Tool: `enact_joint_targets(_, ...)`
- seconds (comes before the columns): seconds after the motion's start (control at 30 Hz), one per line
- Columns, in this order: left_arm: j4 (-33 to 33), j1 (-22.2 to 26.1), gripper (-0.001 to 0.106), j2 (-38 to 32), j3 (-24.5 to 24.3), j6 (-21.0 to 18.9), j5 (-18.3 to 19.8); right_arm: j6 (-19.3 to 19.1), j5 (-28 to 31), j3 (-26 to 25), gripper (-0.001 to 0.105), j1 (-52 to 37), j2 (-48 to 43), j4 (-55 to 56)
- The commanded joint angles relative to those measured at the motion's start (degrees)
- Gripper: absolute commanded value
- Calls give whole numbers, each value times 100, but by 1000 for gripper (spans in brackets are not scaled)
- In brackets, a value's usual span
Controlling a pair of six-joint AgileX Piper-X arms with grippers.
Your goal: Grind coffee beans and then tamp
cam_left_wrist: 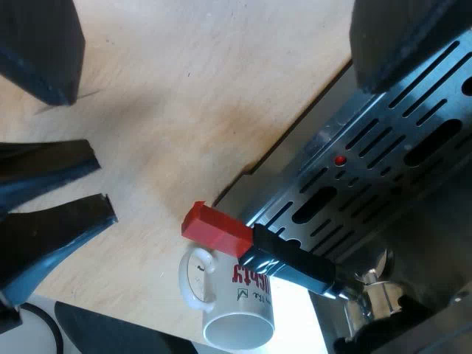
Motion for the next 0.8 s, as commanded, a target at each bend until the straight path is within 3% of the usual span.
enact_joint_targets(0.03, -64, -24, 79, -12, -5, 34, 33, -26, 299, -10, 40, 7, 148, -225)
enact_joint_targets(0.23, -64, -24, 79, -12, -5, 34, 33, -26, 417, -10, 37, 7, 467, -399)
enact_joint_targets(0.37, -64, -24, 79, -12, -5, 34, 33, -26, 498, -10, 23, 7, 643, -407)
enact_joint_targets(0.4, -64, -24, 79, -12, -5, 34, 33, -26, 560, -10, 15, 7, 738, -431)
enact_joint_targets(0.5, -64, -24, 79, -12, -5, 34, 33, -26, 619, -10, 8, 7, 820, -568)
enact_joint_targets(0.67, -52, -24, 79, -12, -5, 34, 33, -15, 1028, -10, 8, -9, 900, -861)
enact_joint_targets(0.8, -21, -24, 79, -12, -5, 34, 33, 328, 1249, -10, 8, -9, 976, -1021)
